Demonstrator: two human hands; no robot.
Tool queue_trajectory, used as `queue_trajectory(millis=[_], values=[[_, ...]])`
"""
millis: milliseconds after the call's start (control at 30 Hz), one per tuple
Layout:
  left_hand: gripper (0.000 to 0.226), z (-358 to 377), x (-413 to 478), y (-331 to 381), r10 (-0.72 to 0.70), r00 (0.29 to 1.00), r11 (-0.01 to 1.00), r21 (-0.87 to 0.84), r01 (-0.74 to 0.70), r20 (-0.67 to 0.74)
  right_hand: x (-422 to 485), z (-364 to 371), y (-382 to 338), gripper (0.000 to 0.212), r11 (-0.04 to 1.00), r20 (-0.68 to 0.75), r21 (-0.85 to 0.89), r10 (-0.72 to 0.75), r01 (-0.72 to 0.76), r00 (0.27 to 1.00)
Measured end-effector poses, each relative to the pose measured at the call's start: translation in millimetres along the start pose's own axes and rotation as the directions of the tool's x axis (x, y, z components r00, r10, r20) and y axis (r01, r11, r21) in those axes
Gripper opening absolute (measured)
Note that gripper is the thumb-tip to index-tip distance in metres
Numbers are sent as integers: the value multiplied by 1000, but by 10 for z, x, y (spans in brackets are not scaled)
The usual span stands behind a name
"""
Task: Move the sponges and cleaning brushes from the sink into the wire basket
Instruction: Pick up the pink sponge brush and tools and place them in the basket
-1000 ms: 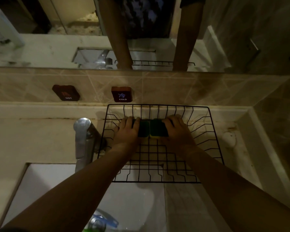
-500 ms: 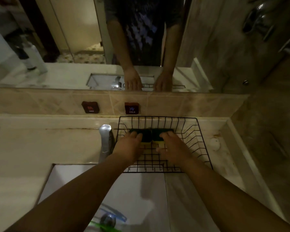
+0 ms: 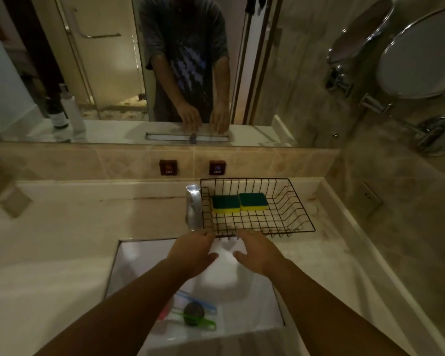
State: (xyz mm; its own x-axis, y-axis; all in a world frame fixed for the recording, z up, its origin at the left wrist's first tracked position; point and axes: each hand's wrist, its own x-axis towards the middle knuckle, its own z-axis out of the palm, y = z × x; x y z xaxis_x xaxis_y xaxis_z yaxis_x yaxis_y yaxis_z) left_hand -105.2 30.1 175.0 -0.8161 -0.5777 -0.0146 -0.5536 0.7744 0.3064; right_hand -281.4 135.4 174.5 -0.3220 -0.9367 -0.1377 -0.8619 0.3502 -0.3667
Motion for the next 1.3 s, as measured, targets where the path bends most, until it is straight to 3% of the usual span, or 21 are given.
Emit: queue_trajectory(millis=[167, 500, 667, 800, 933, 1067, 1300], values=[[47, 47, -506, -185, -56, 994, 998, 35, 53, 95, -308, 249, -299, 62, 998, 94, 13, 60, -62, 994], [36, 285, -1199, -276, -168, 974, 986, 38, 164, 150, -741, 775, -530, 55, 995, 164, 30, 88, -94, 983], [45, 357, -1339, -311, -206, 967, 978, 53, 201, 151, -818, 921, -377, 57, 999, 239, 36, 21, -30, 971], [43, 418, -1396, -222, -252, 961, 968, 33, 250, 115, -829, 997, -248, 47, 999, 293, 13, -45, 43, 955], [34, 493, -1433, -176, -275, 956, 961, 23, 275, 105, -853, 1029, -110, 31, 992, 269, 53, -127, 117, 955], [39, 605, -1367, -134, -313, 944, 950, 57, 308, 108, -828, 1076, 57, 31, 984, 219, 75, -173, 160, 960], [46, 790, -1259, -336, -319, 940, 947, 60, 314, 119, -568, 1385, 68, 24, 986, 234, 103, -149, 128, 961]])
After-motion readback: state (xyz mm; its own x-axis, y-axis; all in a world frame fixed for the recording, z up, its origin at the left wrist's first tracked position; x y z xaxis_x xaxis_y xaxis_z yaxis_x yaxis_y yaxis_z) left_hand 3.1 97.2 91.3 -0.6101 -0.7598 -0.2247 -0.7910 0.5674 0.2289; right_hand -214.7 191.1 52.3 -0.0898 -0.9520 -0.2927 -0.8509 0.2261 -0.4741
